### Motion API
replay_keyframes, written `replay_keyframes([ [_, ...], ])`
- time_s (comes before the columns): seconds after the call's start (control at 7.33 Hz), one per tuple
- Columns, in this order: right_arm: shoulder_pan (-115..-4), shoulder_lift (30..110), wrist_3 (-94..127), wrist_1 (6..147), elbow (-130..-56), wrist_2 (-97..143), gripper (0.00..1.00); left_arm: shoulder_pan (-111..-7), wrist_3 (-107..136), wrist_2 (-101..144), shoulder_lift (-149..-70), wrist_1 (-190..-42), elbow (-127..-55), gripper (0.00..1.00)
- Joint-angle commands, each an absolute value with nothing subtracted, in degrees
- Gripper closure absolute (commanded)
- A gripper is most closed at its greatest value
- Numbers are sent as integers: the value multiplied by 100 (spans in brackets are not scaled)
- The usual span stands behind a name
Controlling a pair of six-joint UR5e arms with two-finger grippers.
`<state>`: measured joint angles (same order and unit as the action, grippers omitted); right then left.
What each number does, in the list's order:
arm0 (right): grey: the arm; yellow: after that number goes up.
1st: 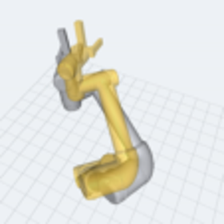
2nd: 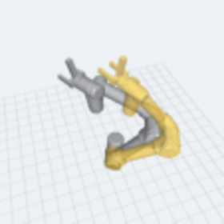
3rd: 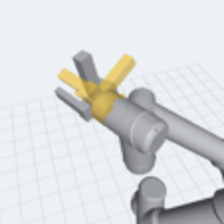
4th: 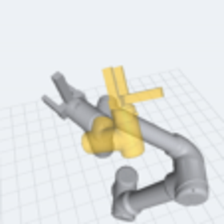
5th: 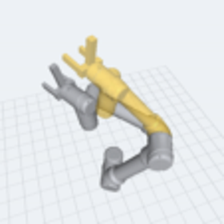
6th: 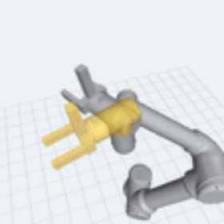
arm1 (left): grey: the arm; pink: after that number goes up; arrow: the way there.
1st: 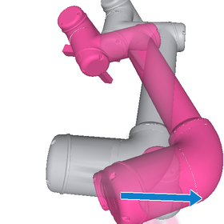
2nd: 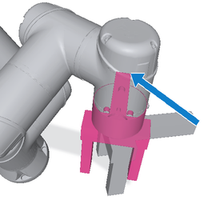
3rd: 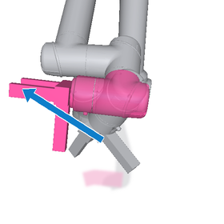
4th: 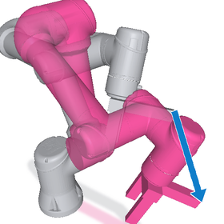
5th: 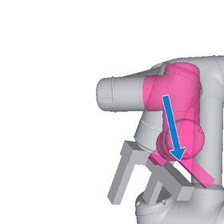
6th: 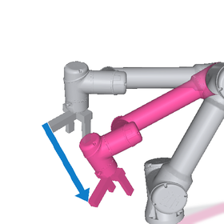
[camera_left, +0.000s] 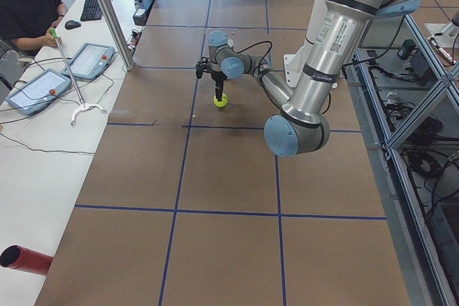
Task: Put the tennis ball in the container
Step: 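Move the left gripper down over the loose tennis ball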
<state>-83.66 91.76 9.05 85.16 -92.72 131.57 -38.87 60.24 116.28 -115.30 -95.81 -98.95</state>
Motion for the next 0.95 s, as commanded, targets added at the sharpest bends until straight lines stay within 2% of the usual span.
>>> replay_keyframes([
  [0.0, -8367, 9176, 905, 8517, -9272, 13157, 0, -3824, 6143, 11628, -11531, -9983, -9608, 0],
  [0.82, -8367, 9176, 905, 8517, -9272, 13157, 0, -3753, 6258, 11505, -11558, -10213, -9369, 0],
])
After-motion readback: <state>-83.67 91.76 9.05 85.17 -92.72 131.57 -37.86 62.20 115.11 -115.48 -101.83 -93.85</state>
